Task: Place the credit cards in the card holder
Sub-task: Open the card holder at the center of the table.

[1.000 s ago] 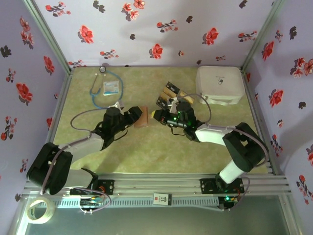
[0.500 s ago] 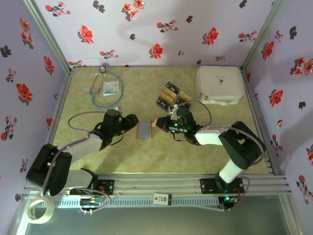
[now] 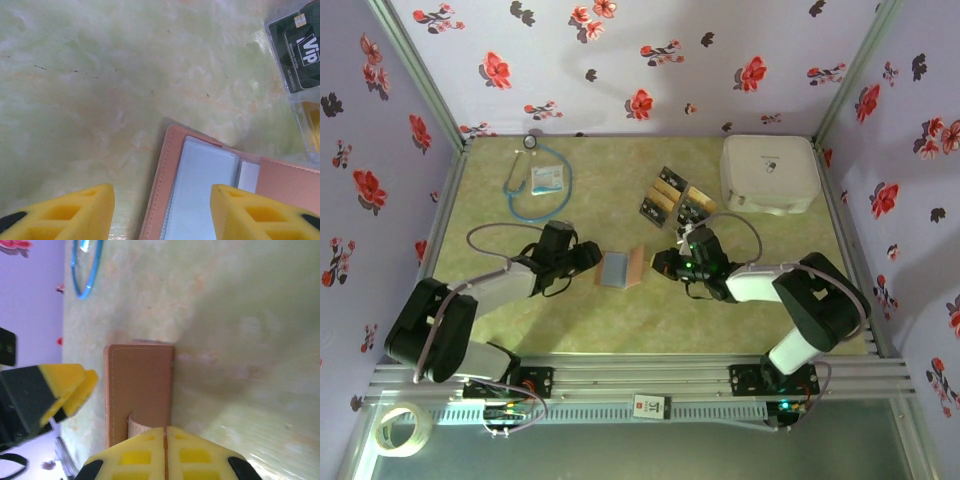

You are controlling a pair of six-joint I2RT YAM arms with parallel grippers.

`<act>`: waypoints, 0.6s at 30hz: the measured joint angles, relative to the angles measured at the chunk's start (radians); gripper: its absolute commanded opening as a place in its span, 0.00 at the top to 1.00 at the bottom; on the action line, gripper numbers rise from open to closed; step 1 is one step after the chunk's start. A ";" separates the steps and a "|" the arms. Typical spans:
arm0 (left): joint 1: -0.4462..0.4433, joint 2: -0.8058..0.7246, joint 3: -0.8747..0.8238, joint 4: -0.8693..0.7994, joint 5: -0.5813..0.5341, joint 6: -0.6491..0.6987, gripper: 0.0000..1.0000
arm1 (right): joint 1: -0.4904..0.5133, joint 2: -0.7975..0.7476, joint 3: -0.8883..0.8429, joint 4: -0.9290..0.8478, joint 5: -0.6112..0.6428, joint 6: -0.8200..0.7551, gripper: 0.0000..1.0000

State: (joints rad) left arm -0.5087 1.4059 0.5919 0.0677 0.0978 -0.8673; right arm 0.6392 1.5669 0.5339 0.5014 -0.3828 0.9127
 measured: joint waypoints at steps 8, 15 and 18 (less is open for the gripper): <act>-0.004 0.090 0.052 -0.001 0.045 0.036 0.43 | 0.000 -0.041 0.001 -0.205 0.082 -0.122 1.00; -0.010 0.114 0.056 0.015 0.081 0.036 0.50 | 0.000 -0.041 0.001 -0.244 0.096 -0.154 1.00; -0.012 0.116 0.056 0.038 0.100 0.035 0.55 | 0.000 -0.041 0.001 -0.246 0.096 -0.155 1.00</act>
State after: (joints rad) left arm -0.5209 1.5215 0.6483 0.1059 0.1978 -0.8322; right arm 0.6392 1.5261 0.5346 0.2554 -0.2871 0.7578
